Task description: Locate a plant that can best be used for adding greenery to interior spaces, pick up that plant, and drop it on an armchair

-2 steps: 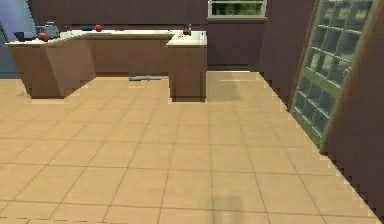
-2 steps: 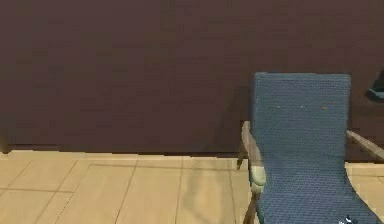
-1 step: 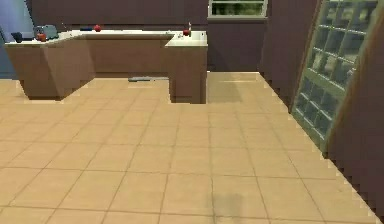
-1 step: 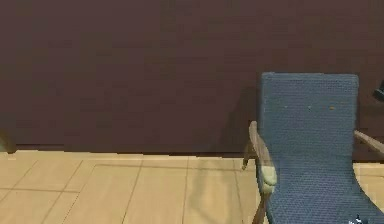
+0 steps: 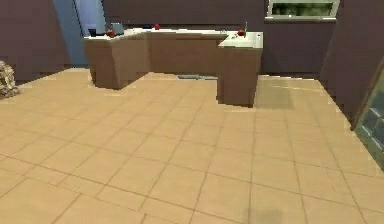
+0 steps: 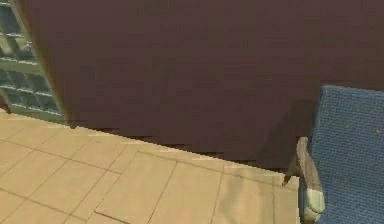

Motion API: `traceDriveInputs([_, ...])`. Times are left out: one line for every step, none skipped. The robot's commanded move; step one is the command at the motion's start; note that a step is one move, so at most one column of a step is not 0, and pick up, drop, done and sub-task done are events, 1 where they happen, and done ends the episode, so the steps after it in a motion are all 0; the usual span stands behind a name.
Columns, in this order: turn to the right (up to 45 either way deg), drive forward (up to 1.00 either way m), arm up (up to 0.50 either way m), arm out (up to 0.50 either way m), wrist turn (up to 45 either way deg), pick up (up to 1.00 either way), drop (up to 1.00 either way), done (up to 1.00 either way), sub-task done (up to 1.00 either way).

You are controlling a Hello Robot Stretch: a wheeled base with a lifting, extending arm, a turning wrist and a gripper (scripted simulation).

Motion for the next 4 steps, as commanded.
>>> traceDriveInputs([0.0, 1.00, 0.00, 0.00, 0.0, 0.00, 0.00, 0.00, 0.00])
traceDriveInputs([-45.0, 0.00, 0.00, 0.00, 0.0, 0.00, 0.00, 0.00, 0.00])
traceDriveInputs([-21.0, 0.00, 0.00, 0.00, 0.0, 0.00, 0.00, 0.00, 0.00])
traceDriveInputs([-3.0, 0.00, 0.00, 0.00, 0.0, 0.00, 0.00, 0.00, 0.00])
